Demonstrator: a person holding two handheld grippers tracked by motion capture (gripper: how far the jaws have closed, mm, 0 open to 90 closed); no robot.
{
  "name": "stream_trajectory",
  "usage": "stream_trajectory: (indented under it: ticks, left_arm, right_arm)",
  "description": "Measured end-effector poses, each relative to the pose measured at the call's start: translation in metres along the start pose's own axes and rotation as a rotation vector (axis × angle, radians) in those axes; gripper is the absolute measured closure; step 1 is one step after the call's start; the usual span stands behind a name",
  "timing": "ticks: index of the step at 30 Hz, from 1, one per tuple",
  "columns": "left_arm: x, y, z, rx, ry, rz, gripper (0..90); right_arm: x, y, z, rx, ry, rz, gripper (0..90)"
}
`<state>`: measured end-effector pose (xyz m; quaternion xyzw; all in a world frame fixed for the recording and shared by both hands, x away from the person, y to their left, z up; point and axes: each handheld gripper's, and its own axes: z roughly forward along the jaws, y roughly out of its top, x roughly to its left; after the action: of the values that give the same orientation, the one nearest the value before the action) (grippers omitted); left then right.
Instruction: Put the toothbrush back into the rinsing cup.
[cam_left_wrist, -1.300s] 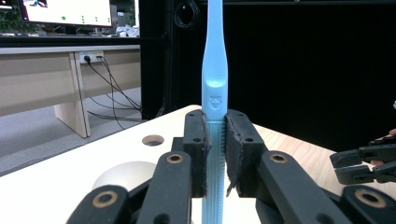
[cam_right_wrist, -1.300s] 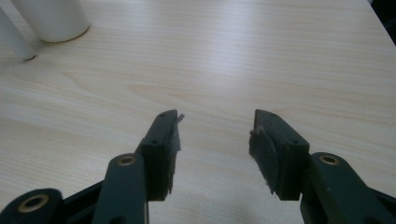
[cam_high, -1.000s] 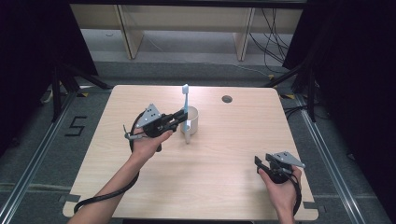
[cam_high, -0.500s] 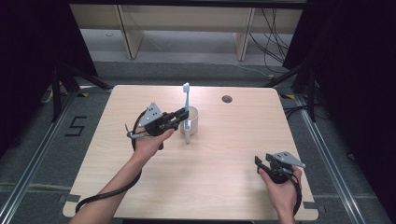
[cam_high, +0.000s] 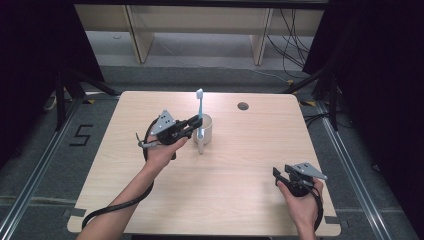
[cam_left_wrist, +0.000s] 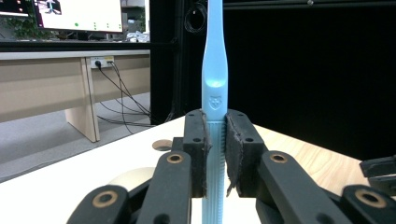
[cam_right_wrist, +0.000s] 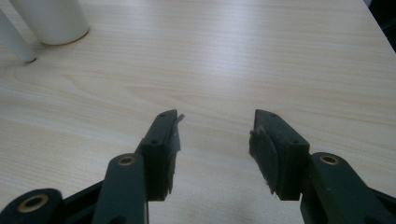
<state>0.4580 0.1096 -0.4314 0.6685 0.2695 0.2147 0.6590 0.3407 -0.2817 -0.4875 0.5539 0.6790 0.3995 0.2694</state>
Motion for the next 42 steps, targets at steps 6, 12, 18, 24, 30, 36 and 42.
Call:
stream_trajectory:
  ticks: [6, 12, 18, 24, 30, 36, 42]
  left_arm:
    - [0.0, -0.005, 0.002, 0.0, 0.007, 0.021, 78.6]
    - [0.001, -0.008, 0.004, 0.001, 0.014, 0.029, 78.6]
    - [0.001, -0.01, 0.005, 0.004, 0.019, 0.04, 78.6]
    - [-0.001, -0.013, 0.006, 0.003, 0.02, 0.046, 78.6]
    - [0.0, -0.016, 0.007, -0.001, 0.024, 0.029, 78.6]
    - [-0.001, -0.018, 0.007, -0.002, 0.028, 0.035, 78.6]
    - [-0.002, -0.021, 0.008, 0.0, 0.031, 0.042, 78.6]
  right_arm:
    - [0.001, 0.0, -0.001, 0.032, -0.015, 0.009, 51.6]
    - [-0.002, 0.001, -0.001, 0.023, -0.013, -0.029, 51.4]
    - [0.0, 0.0, 0.002, 0.008, 0.02, -0.004, 51.4]
    - [-0.002, 0.001, -0.001, 0.021, -0.009, -0.031, 51.4]
    - [-0.002, 0.001, -0.001, 0.025, -0.013, -0.03, 51.4]
    - [0.001, -0.001, 0.001, 0.01, -0.005, 0.01, 51.4]
    - [-0.002, 0.001, -0.001, 0.021, -0.011, -0.034, 51.4]
